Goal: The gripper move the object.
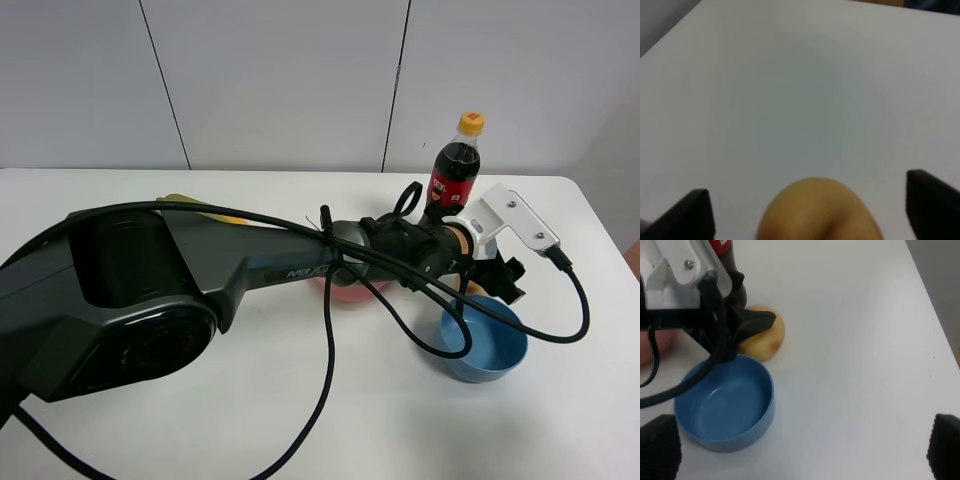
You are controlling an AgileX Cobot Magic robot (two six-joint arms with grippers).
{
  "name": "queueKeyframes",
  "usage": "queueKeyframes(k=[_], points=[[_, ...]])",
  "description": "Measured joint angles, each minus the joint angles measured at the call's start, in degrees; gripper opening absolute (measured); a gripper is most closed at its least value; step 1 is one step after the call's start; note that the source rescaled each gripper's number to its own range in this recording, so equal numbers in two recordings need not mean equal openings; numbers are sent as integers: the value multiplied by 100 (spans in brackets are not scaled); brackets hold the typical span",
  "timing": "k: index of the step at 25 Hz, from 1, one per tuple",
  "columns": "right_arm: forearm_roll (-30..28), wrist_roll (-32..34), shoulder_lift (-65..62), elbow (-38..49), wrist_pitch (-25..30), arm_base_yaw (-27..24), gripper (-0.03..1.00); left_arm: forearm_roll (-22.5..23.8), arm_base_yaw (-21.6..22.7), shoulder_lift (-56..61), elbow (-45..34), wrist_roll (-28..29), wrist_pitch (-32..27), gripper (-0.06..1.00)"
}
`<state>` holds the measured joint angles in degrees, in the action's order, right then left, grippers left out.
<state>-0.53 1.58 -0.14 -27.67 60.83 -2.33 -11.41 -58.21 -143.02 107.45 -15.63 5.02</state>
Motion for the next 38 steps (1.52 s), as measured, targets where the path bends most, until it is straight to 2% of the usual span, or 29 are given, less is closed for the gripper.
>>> queueKeyframes(k=[3, 9, 14, 17, 21, 27, 29, 31, 38], points=[[0, 0, 0, 0, 0, 0, 100, 0, 0, 0, 0, 246, 0, 86], [0, 0, 0, 0, 0, 0, 100, 0, 0, 0, 0, 490, -6, 87], [0, 0, 0, 0, 0, 0, 100, -24, 0, 242, 0, 1014, -502, 87], [0, 0, 0, 0, 0, 0, 100, -206, 0, 562, 0, 1114, -932, 87], [0, 0, 0, 0, 0, 0, 100, -480, 0, 1191, 0, 1168, -1922, 87], [0, 0, 0, 0, 0, 0, 100, -493, 156, 2061, 6, 1321, -4252, 87], [0, 0, 0, 0, 0, 0, 100, -338, 292, 2286, 6, 1329, -4714, 87], [0, 0, 0, 0, 0, 0, 100, -153, 544, 2464, 6, 1336, -4935, 87], [0, 0, 0, 0, 0, 0, 100, 293, 1998, 3016, -587, 1115, -4908, 87]])
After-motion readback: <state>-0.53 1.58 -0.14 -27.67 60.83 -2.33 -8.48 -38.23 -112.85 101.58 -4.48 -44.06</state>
